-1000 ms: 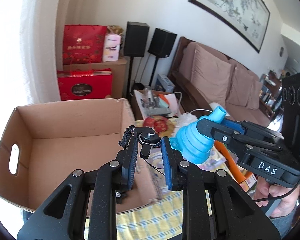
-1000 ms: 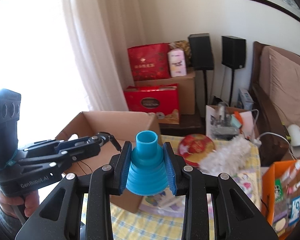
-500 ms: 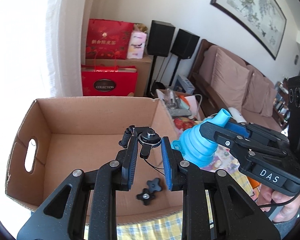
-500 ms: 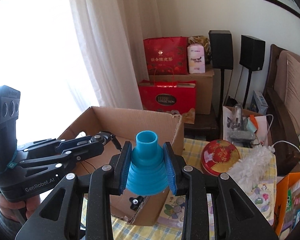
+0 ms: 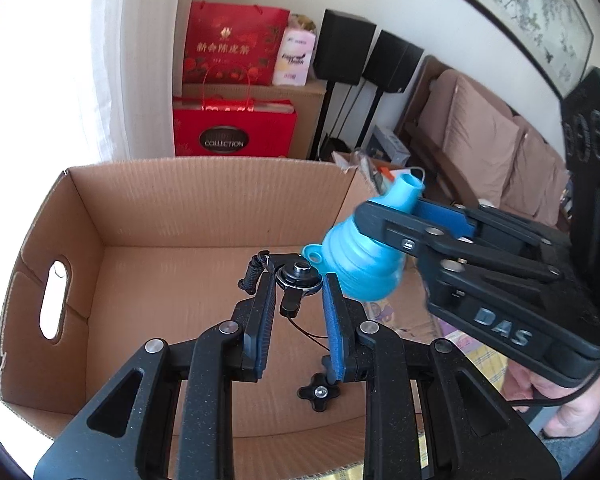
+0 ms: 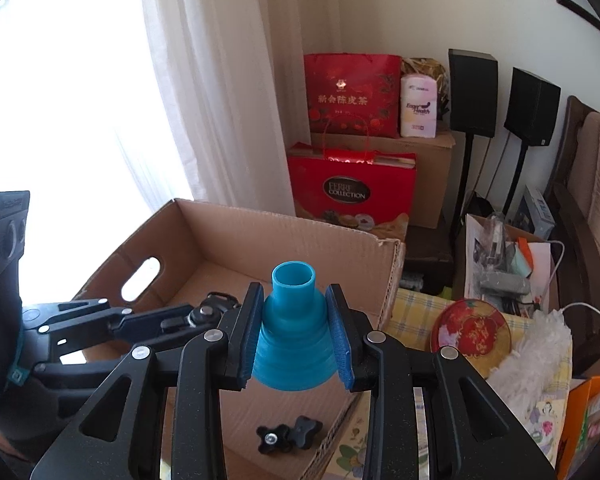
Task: Organize objects
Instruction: 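Carry funnel and lanyard clip into the box and open both grippers, then withdraw both tools from the box back over the table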
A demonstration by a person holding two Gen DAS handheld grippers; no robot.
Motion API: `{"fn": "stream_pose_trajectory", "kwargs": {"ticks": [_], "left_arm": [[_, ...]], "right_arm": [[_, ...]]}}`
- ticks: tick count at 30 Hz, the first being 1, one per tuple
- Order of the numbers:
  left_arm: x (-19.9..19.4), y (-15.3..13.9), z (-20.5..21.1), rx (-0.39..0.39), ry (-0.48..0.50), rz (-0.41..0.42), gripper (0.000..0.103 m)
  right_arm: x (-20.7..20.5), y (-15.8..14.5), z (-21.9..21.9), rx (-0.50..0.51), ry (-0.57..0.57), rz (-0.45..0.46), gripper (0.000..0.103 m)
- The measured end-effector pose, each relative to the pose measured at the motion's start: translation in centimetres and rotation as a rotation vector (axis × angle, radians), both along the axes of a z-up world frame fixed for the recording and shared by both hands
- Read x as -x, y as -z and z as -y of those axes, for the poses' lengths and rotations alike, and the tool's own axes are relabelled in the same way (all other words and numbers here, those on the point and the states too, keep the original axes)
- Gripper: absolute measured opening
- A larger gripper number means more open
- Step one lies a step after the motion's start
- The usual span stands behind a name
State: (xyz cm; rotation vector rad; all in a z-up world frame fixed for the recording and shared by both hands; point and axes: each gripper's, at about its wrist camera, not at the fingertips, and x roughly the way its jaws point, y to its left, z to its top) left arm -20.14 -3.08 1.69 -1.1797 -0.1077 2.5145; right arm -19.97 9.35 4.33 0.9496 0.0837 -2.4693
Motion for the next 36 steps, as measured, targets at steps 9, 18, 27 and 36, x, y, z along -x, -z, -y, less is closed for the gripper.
{"fn": "stream_pose_trajectory", "kwargs": {"ticks": [9,18,27,36], "left_arm": [[0.5,1.5,-0.7,0.016,0.028,0.034,0.022],[0.5,2.2,-1.9,0.017,0.061,0.065,0.022],[-0.3,1.8,-5.1,-0.001,0.154,0.075,0.022],[-1.1,1.6,-6.0,0.002,0.122,0.069,0.053]], "right_arm": [[2.3,2.8,0.5,-0.046,0.027,0.048,0.035],[0.9,1.8,-1.3,-0.034,0.058,0.020,0.044],[-2.1,-0.6,-4.5,0.004,0.090,-0.027,0.051],[-4.6,-1.2,-7.4,0.012,0.127,-0.038,0.056]]}}
